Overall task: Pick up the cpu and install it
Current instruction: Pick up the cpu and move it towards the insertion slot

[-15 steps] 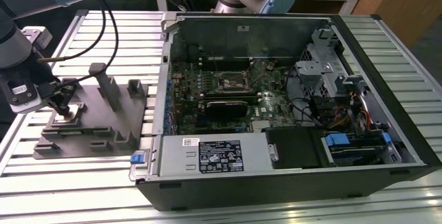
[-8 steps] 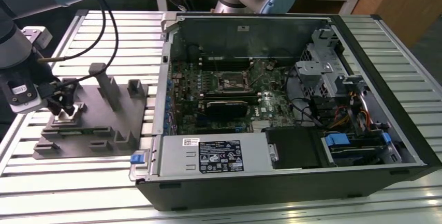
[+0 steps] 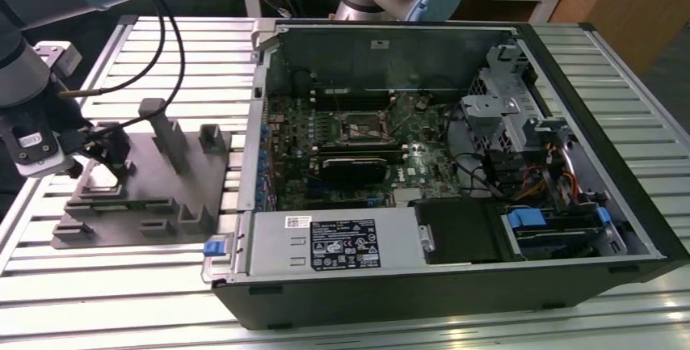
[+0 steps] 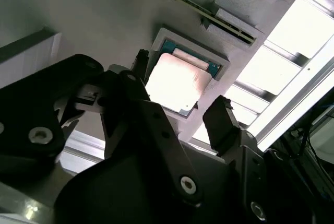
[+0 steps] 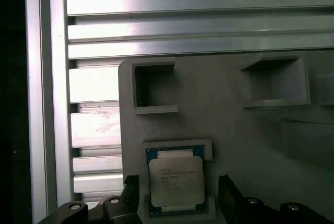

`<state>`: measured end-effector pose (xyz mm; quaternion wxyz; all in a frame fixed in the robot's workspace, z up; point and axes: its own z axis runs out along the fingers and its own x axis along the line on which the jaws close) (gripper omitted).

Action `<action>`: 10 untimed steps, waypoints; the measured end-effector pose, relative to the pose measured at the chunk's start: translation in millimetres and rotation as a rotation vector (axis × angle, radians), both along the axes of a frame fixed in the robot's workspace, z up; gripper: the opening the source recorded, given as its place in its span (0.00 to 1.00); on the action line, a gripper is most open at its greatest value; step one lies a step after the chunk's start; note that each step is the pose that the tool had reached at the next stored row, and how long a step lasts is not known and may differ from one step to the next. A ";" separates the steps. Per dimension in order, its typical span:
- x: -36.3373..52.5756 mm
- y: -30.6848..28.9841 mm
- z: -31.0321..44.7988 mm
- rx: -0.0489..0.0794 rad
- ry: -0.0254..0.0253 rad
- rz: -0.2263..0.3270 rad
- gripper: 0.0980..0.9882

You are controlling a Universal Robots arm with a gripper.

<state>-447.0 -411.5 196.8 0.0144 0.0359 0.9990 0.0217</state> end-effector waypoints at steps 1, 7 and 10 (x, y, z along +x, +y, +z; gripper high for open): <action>0.0 0.0 0.0 0.000 -0.0001 0.000 0.68; 0.0 0.0 -2.2 0.000 -0.0002 0.014 0.68; 0.0 0.0 -4.3 0.000 -0.0001 0.017 0.68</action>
